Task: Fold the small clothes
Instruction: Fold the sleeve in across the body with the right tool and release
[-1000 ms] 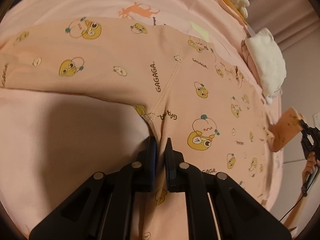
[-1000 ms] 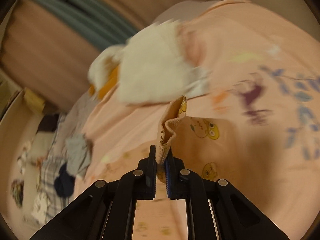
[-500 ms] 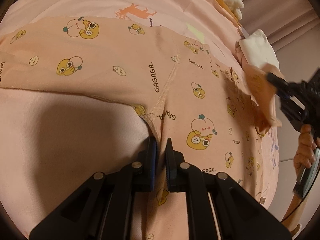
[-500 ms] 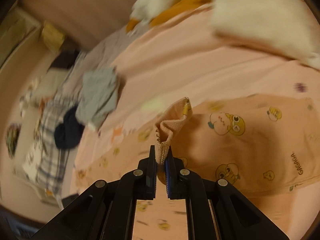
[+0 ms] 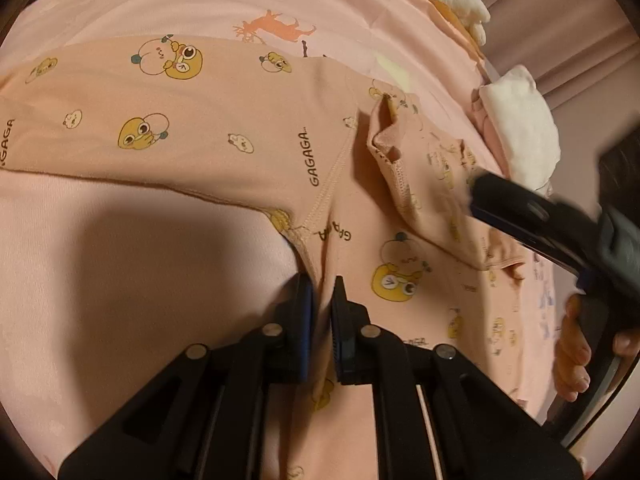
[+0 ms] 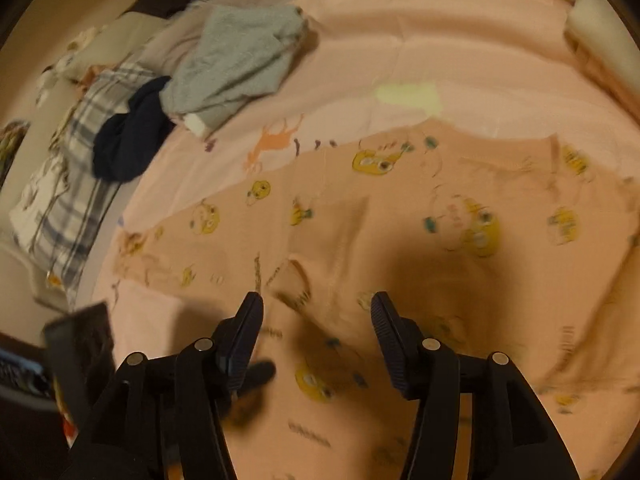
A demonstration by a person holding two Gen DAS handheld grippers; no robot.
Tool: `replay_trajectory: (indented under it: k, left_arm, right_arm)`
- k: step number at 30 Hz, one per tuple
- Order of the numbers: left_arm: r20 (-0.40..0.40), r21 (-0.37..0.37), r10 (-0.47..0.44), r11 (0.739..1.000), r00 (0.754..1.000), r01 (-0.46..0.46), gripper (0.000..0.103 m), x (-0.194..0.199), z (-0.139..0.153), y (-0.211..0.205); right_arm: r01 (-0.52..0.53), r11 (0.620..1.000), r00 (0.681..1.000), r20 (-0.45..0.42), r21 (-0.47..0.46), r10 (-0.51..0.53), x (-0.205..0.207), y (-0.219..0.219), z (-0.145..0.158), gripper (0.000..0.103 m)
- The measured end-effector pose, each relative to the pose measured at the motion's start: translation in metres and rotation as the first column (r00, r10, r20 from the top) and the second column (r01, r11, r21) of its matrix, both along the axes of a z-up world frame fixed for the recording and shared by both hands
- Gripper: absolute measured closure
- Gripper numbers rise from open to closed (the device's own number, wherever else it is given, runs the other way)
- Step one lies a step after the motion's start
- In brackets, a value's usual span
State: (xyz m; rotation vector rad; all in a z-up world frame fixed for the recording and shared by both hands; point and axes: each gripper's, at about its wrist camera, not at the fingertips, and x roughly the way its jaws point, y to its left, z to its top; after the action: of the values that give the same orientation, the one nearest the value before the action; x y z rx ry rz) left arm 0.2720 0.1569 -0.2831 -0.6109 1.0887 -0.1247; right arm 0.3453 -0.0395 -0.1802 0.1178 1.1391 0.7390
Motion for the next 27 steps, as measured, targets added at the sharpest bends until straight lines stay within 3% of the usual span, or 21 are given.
replay_trajectory:
  k: [2,4,5,6,7,10,12,14,16,20,22,23,24,25,27]
  left_arm:
    - [-0.017,0.026,-0.017,1.000,1.000,0.018,0.080,-0.001,0.010,-0.002]
    - [0.005,0.151,-0.011,0.989,1.000,0.010,0.074,-0.002,0.030,-0.008]
    - [0.039,0.177,-0.010,0.984,0.999,0.003,0.068,-0.003,0.039,-0.010]
    - [0.082,0.167,-0.015,0.986,0.996,0.001,0.057,-0.003,0.049,-0.012]
    - [0.101,0.132,-0.018,0.991,0.995,0.004,0.053,-0.001,0.053,-0.011]
    - [0.117,0.017,-0.007,1.000,0.993,0.005,0.051,0.015,0.058,-0.008]
    - [0.125,-0.003,-0.004,1.000,0.992,0.004,0.051,0.032,0.055,-0.010]
    - [0.079,0.049,0.022,0.998,0.997,-0.026,0.052,0.056,0.045,-0.013]
    - [0.022,0.082,-0.004,0.997,1.000,0.003,0.054,0.074,0.034,-0.021]
    - [0.026,-0.038,-0.046,0.998,0.999,0.047,0.056,0.089,0.019,-0.035]
    - [0.026,-0.031,-0.059,0.998,0.998,0.060,0.068,0.097,0.016,-0.042]
    - [0.024,0.016,-0.062,0.998,0.998,0.061,0.084,0.102,0.016,-0.046]
    - [0.016,0.046,-0.060,0.997,0.998,0.059,0.095,0.103,0.015,-0.047]
    - [0.003,0.072,-0.058,0.996,0.998,0.057,0.097,0.106,0.014,-0.048]
    - [0.002,0.033,-0.040,0.999,0.999,0.040,0.096,0.108,0.012,-0.041]
  right_arm:
    - [0.017,0.999,0.994,0.105,-0.045,-0.012,-0.013,-0.031,0.020,0.046]
    - [0.056,0.992,0.976,0.216,-0.110,-0.031,-0.023,-0.058,0.034,0.041]
    - [0.087,0.984,0.959,0.279,-0.153,-0.041,-0.029,-0.077,0.039,0.038]
    - [0.147,0.965,0.930,0.362,-0.217,-0.060,-0.036,-0.102,0.042,0.035]
    - [0.197,0.943,0.909,0.411,-0.267,-0.073,-0.040,-0.119,0.039,0.034]
    - [0.345,0.862,0.852,0.509,-0.370,-0.122,-0.047,-0.168,0.020,0.034]
    - [0.335,0.860,0.861,0.496,-0.384,-0.114,-0.051,-0.186,0.004,0.034]
    - [0.339,0.854,0.874,0.469,-0.394,-0.130,-0.052,-0.197,-0.013,0.034]
    - [0.334,0.850,0.880,0.457,-0.406,-0.128,-0.053,-0.201,-0.030,0.034]
    - [0.347,0.843,0.875,0.465,-0.410,-0.134,-0.044,-0.193,-0.047,0.034]
    - [0.362,0.840,0.878,0.451,-0.403,-0.162,-0.037,-0.197,-0.056,0.035]
    - [0.372,0.847,0.873,0.454,-0.380,-0.180,-0.036,-0.200,-0.056,0.035]
    - [0.387,0.852,0.867,0.453,-0.353,-0.206,-0.035,-0.204,-0.056,0.043]
    - [0.410,0.857,0.861,0.443,-0.311,-0.251,-0.032,-0.209,-0.056,0.054]
    - [0.426,0.879,0.859,0.401,-0.214,-0.319,-0.031,-0.220,-0.054,0.057]
